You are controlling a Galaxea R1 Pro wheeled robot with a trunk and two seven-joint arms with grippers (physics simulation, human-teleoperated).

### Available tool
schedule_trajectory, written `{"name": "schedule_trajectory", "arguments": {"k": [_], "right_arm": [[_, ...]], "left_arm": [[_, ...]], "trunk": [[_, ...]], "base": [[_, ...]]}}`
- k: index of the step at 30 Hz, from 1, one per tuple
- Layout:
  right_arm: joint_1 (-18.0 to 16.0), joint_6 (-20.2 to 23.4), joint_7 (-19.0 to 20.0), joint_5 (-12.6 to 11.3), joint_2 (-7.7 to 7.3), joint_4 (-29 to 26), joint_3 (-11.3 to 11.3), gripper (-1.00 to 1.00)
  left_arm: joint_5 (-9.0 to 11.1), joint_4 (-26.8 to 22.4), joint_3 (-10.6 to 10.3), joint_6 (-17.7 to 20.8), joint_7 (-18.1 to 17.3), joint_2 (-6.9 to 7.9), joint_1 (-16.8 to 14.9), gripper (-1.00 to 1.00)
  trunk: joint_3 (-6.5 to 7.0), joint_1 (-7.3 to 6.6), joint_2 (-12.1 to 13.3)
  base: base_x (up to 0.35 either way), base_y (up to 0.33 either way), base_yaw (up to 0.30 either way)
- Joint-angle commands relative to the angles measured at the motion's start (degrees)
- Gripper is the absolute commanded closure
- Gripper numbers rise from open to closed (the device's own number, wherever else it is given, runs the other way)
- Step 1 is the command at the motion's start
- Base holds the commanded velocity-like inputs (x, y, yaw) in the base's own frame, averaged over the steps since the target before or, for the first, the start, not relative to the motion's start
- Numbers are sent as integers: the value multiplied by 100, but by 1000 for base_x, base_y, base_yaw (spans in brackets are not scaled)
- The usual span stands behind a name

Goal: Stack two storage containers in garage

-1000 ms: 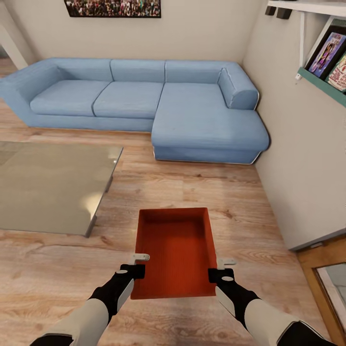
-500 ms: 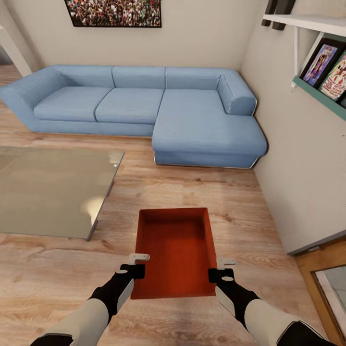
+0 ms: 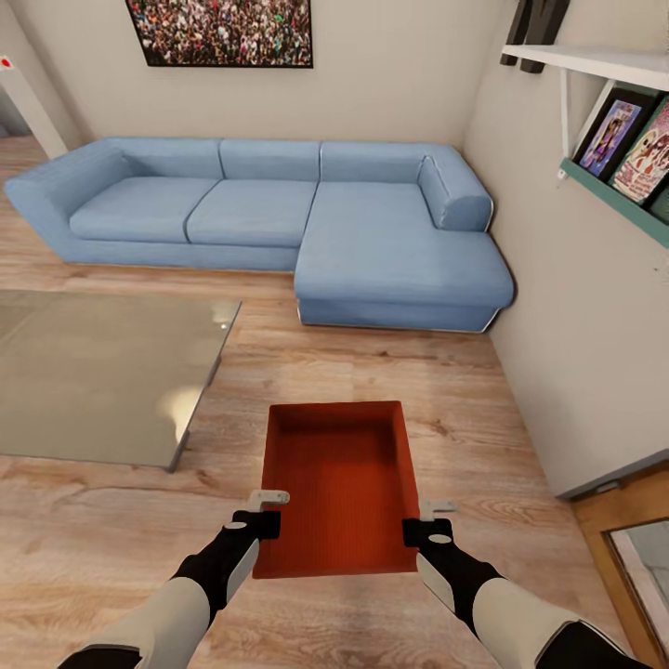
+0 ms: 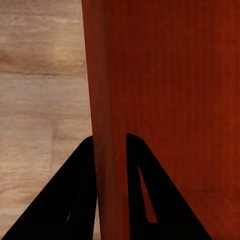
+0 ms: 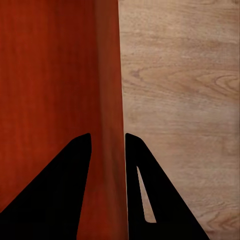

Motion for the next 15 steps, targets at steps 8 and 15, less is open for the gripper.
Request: {"name": "schedule_trajectory", "arguments": {"k": [8,15], "right_arm": [[-4,-16,-80,-31,0,9,17,100],[-4,-16,-78,-31,1,9,17,100]], "left_arm": [[-103,-16,19,39,49,-6,1,100],[-103,-19,19,39,49,-6,1,100]], "trunk": [[71,0,-2],[135,0,-2]], "base": [[0,0,0],[0,0,0]]}}
